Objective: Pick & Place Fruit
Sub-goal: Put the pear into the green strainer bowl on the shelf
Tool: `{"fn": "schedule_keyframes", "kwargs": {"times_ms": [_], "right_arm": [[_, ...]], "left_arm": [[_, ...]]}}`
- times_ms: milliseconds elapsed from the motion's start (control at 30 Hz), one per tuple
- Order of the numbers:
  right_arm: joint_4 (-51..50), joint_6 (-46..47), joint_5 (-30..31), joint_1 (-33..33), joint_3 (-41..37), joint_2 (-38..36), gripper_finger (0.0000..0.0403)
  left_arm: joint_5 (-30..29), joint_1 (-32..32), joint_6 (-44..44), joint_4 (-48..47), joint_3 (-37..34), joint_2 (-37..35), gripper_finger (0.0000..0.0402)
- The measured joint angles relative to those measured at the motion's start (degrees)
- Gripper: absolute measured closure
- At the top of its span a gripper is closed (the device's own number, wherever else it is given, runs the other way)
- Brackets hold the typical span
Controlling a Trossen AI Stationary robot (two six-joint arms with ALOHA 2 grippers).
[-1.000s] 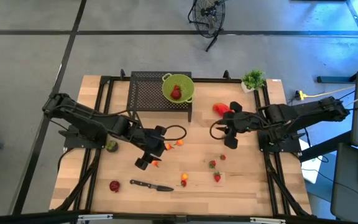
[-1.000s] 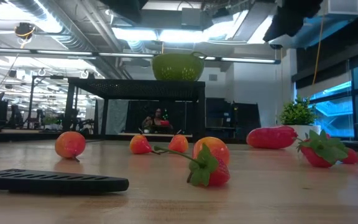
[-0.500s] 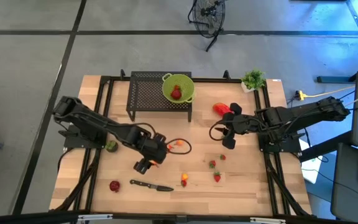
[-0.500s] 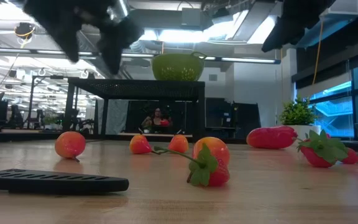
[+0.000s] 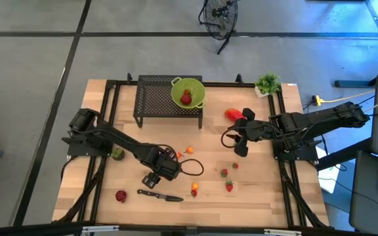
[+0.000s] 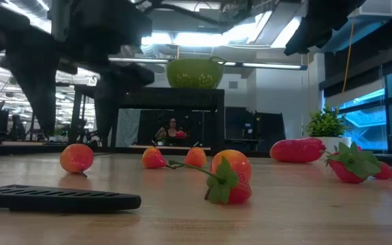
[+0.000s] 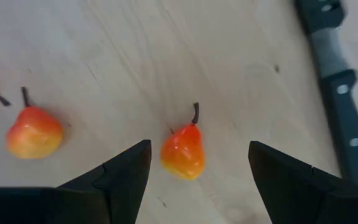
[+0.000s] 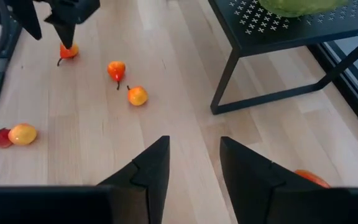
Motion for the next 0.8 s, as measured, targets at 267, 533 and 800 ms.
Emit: {"fn": "schedule_keyframes", "kwargs": {"times_ms": [267,533,800], "right_arm": [[0.0,0.0,0.1,0.0,0.0,0.0,0.0278],[0.0,0.0,0.1,0.0,0.0,0.0,0.0295],[0.0,0.0,0.1,0.0,0.0,0.0,0.0305]], "left_arm": [[-3.8,0.0,0.6,0.0,0.0,3.6,0.0135],[-3.5,0.1,0.6,-0.1,-0.1,4.4,0.0135],[-2.7,0.1,0.5,0.1,-0.1,4.4,0.0152]]}}
